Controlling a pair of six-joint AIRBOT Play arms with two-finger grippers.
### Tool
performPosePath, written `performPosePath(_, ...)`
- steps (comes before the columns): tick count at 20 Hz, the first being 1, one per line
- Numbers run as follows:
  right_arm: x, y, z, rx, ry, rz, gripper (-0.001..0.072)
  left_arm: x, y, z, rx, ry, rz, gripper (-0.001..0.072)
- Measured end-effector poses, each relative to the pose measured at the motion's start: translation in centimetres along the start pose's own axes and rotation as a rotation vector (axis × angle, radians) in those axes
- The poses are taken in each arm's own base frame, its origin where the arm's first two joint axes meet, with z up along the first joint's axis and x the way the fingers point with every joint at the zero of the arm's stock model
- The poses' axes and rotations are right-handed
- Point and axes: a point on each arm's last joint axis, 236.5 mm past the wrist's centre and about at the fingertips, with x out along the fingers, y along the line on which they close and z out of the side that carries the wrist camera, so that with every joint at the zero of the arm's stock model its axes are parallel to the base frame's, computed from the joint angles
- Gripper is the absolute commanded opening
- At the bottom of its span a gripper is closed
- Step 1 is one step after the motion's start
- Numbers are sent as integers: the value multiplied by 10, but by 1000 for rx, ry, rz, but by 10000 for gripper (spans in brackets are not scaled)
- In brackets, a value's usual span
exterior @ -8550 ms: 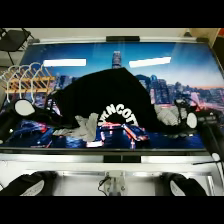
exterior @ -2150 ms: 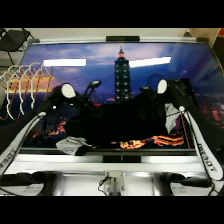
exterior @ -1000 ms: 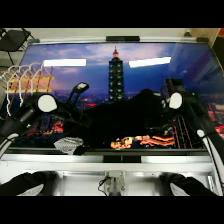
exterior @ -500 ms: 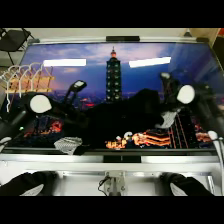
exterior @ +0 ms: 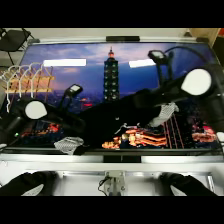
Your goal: Fold the shirts.
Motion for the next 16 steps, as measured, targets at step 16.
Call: performPosePath(16,52,-19,-91,-64,357,-345,62,69,-24,75,-304,-58,-280,647)
